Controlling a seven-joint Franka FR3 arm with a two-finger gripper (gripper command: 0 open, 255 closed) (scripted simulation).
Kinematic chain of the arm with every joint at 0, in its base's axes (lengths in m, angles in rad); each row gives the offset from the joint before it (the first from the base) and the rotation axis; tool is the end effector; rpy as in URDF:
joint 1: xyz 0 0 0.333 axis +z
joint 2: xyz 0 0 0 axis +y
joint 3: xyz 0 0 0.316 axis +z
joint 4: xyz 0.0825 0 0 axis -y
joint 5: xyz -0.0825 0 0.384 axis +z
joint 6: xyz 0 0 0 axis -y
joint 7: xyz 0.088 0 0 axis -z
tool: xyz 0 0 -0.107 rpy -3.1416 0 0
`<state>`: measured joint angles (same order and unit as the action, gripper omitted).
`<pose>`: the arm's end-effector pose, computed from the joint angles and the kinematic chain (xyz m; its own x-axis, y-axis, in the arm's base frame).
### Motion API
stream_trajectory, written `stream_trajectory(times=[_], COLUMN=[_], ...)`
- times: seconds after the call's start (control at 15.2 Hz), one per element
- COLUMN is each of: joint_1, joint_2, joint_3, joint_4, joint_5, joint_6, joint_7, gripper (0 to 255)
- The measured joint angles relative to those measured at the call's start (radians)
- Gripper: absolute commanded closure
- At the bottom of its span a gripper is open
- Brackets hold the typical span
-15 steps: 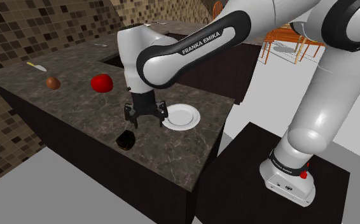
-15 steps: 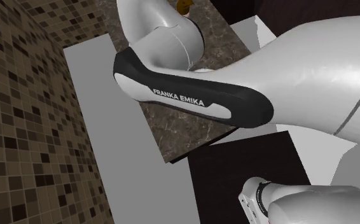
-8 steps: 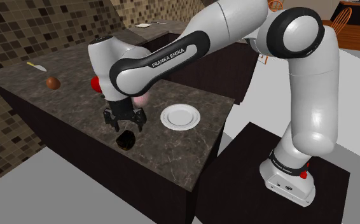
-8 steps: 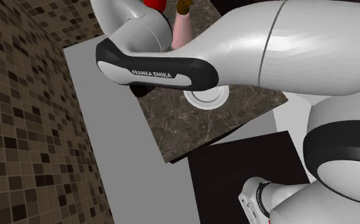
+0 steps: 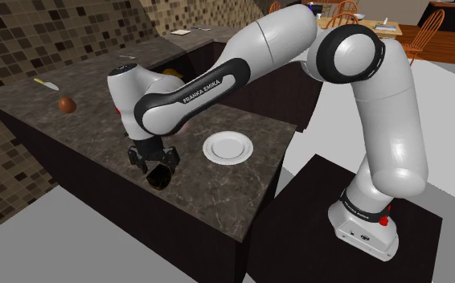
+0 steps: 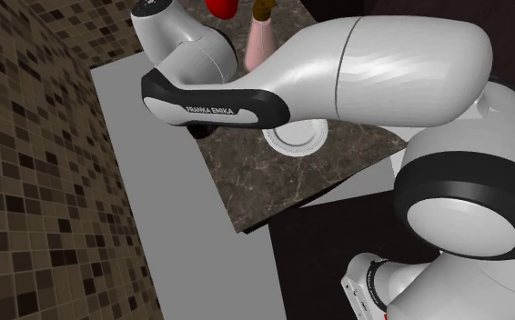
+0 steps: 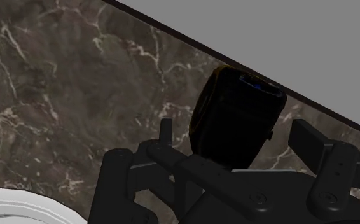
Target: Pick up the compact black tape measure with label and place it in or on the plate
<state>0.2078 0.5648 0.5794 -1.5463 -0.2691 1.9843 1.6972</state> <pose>0.5351 0.4284 0.3603 0.6475 -0.7604 -0.0511 -0.7597 -0.6493 0.0351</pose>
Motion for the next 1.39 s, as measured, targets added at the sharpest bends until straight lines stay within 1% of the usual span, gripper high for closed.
stream_trajectory(times=[0.53,0.59,1.19,1.39], joint_1=[0.000,0.000,-0.001,-0.002], joint_2=[0.004,0.004,0.000,-0.004], joint_3=[-0.002,-0.002,-0.001,0.001], joint_4=[-0.015,-0.015,-0.019,-0.010], joint_5=[-0.004,-0.004,-0.002,0.001], joint_6=[0.019,0.019,0.020,0.006], joint_7=[0.003,0.003,0.004,0.001], gripper=[0,255,255,255])
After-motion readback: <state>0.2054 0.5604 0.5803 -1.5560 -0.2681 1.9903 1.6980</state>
